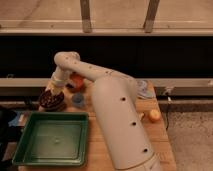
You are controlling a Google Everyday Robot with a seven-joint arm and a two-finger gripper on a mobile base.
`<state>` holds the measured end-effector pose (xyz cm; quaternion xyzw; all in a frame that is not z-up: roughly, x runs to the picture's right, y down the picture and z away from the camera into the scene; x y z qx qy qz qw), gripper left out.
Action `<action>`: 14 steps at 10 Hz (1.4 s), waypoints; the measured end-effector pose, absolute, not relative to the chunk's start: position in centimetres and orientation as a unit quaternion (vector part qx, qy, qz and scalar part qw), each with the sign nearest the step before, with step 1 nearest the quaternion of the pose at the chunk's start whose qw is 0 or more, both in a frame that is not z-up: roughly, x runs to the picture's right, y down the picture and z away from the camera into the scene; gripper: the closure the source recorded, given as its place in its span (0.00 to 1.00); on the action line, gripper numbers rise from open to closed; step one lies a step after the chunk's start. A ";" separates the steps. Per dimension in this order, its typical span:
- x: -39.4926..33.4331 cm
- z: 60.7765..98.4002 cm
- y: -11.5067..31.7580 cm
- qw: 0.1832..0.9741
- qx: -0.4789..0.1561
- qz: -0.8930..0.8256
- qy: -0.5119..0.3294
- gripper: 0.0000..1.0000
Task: Place grapes in table surface
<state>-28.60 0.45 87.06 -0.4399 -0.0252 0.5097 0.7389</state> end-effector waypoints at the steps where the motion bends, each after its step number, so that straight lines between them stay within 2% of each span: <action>1: -28.2 86.5 -0.3 0.741 -0.433 0.512 -0.030 1.00; 5: -27.5 82.2 -3.9 0.766 -0.391 0.508 -0.043 1.00; 8: -24.2 78.7 -7.6 0.783 -0.337 0.522 -0.044 1.00; 11: -18.1 76.8 -10.2 0.794 -0.274 0.542 -0.010 1.00; 14: -12.7 75.4 -10.4 0.786 -0.239 0.570 0.023 1.00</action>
